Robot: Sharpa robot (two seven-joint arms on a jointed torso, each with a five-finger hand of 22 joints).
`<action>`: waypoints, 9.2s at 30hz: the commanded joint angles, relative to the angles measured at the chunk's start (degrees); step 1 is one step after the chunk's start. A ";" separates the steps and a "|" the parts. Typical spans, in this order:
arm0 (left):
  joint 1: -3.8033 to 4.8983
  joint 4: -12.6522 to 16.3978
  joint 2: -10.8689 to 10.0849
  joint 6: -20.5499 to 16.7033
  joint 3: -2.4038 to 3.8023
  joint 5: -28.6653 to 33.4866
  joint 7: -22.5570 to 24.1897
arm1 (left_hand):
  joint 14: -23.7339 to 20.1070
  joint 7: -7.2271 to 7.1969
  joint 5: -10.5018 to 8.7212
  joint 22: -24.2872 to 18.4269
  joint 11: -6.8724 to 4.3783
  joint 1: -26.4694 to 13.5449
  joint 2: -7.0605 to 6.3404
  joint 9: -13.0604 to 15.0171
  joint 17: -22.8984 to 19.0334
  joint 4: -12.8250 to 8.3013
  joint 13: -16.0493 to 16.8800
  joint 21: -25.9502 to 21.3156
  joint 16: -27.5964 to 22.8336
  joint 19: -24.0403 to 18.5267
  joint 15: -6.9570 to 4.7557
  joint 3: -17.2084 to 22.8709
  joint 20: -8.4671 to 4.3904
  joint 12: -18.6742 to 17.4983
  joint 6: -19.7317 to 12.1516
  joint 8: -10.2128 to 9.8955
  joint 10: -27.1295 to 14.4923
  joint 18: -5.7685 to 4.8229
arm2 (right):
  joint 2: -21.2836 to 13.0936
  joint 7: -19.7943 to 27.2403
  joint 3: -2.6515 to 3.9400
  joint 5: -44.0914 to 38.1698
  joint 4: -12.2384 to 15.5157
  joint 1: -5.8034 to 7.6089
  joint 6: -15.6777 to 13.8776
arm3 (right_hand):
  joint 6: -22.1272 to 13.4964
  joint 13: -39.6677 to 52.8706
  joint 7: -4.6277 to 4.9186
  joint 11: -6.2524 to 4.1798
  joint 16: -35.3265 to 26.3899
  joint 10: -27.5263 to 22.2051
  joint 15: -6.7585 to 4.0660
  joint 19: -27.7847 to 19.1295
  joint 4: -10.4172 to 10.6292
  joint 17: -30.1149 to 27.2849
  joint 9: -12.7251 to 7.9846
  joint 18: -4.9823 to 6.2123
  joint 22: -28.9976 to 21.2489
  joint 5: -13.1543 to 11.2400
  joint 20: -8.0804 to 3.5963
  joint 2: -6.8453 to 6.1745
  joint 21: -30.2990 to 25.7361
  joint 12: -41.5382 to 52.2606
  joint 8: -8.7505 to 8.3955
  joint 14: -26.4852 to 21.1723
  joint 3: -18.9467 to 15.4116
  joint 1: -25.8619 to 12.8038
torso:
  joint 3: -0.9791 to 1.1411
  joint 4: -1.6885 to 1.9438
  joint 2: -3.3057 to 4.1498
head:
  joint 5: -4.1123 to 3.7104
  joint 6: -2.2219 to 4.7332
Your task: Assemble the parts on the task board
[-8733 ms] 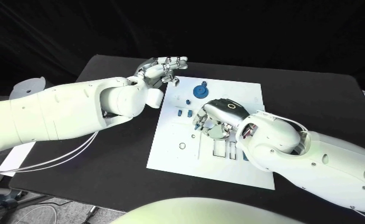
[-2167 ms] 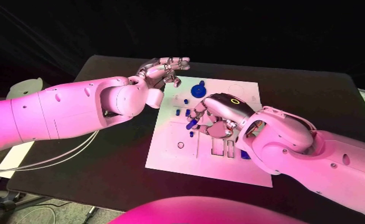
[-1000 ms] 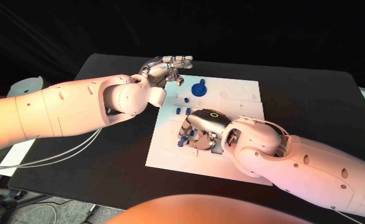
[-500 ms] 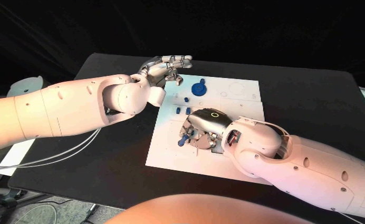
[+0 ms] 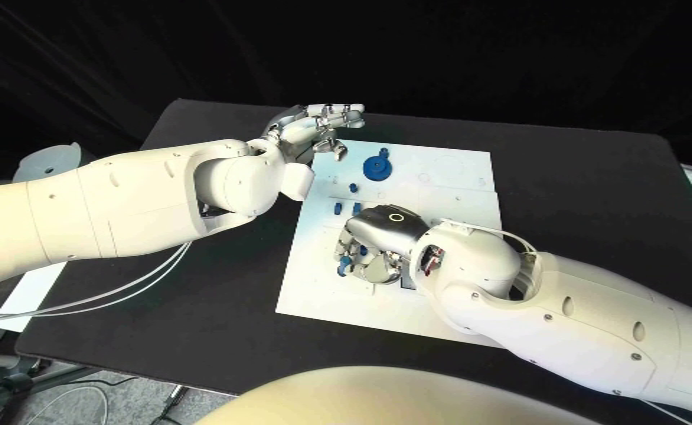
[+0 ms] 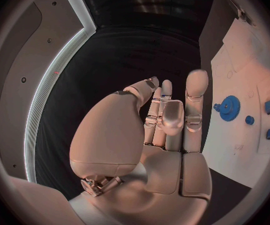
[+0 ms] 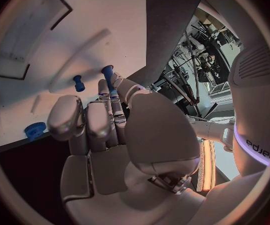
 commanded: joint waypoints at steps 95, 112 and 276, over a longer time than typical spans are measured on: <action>-0.34 -0.07 -0.87 1.74 -0.80 -0.01 0.07 | -0.55 0.03 0.28 -0.13 0.09 -0.77 0.66 0.06 -0.24 -0.06 0.23 -0.59 -0.17 -0.13 0.19 -0.24 0.23 0.87 -0.32 0.21 -0.99 0.66 | -23.59 -18.59 -0.16 9.05 10.09 -2.10 -3.28 | -6.31 65.08 -1.55 -2.92 15.13 9.28 -2.06 3.62 16.68 22.70 4.11 -3.14 12.73 10.99 -1.84 1.34 9.82 67.03 6.99 3.99 -32.39 -6.17 | -0.78 -2.00 -0.67 | -4.44 1.32; -0.34 -0.03 -0.87 1.90 -0.80 -0.01 -0.14 | -0.55 0.03 0.28 -0.13 0.09 -0.77 0.66 0.06 -0.24 -0.06 0.23 -0.59 -0.17 -0.13 0.19 -0.24 0.23 0.87 -0.32 0.21 -0.99 0.66 | -22.63 -19.14 -0.15 3.81 8.79 -2.37 0.40 | -6.87 65.84 -1.54 -2.91 15.29 8.66 -2.04 3.43 14.35 23.40 5.68 -3.18 13.11 11.40 -1.76 1.27 10.02 66.33 7.89 4.01 -34.38 -3.11 | -0.80 -1.84 -0.64 | -4.66 1.42; -0.34 0.26 -0.59 2.89 -0.80 -0.43 -0.87 | -0.72 -0.01 0.55 -0.29 0.04 -0.59 0.97 0.06 -0.67 -0.30 0.35 -0.89 -0.21 -0.17 0.14 -0.07 0.21 1.56 -0.38 0.41 -1.48 0.72 | -18.62 -22.05 0.71 18.31 12.26 -1.70 -5.82 | -1.32 71.14 -3.74 -4.80 16.14 12.05 -3.58 4.32 11.64 26.91 13.01 -3.69 15.96 5.23 -3.16 5.46 11.56 65.35 7.41 4.62 -33.56 -6.25 | -0.86 -1.51 -0.40 | -4.06 1.66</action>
